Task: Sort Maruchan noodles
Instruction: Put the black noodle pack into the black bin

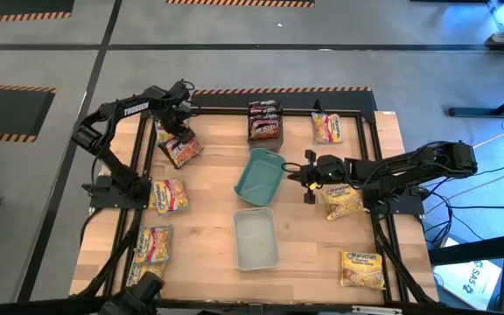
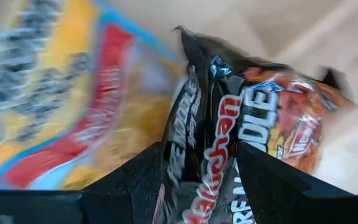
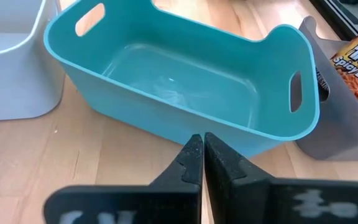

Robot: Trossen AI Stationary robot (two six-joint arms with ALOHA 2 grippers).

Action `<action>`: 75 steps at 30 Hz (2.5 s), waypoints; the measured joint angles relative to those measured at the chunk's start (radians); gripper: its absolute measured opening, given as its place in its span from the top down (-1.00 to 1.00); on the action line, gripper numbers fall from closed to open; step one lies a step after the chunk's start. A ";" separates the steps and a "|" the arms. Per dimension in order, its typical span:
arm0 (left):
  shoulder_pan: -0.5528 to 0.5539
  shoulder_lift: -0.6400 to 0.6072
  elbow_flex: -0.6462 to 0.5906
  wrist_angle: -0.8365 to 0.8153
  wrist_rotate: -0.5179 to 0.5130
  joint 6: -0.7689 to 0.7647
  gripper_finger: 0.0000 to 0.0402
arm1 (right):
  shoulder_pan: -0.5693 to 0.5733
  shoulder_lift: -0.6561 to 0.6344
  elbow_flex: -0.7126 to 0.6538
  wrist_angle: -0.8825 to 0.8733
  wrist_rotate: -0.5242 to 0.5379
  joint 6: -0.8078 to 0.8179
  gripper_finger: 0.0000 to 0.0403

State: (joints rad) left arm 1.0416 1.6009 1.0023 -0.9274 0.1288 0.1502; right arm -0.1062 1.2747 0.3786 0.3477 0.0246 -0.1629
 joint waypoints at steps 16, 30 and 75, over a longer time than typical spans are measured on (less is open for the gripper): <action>-0.011 0.045 -0.013 0.026 0.064 0.009 0.65 | 0.000 0.000 0.000 0.019 0.000 -0.002 1.00; -0.102 0.041 -0.049 0.099 0.037 0.018 0.96 | 0.000 0.000 0.000 0.058 0.009 -0.002 1.00; -0.652 -0.164 -0.051 0.184 -0.184 -0.096 1.00 | -0.028 0.266 0.265 0.324 0.059 0.139 -0.02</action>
State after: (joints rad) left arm 0.3899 1.4372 0.9508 -0.7433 -0.0555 0.0544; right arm -0.1345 1.5404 0.6432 0.6716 0.0834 -0.0238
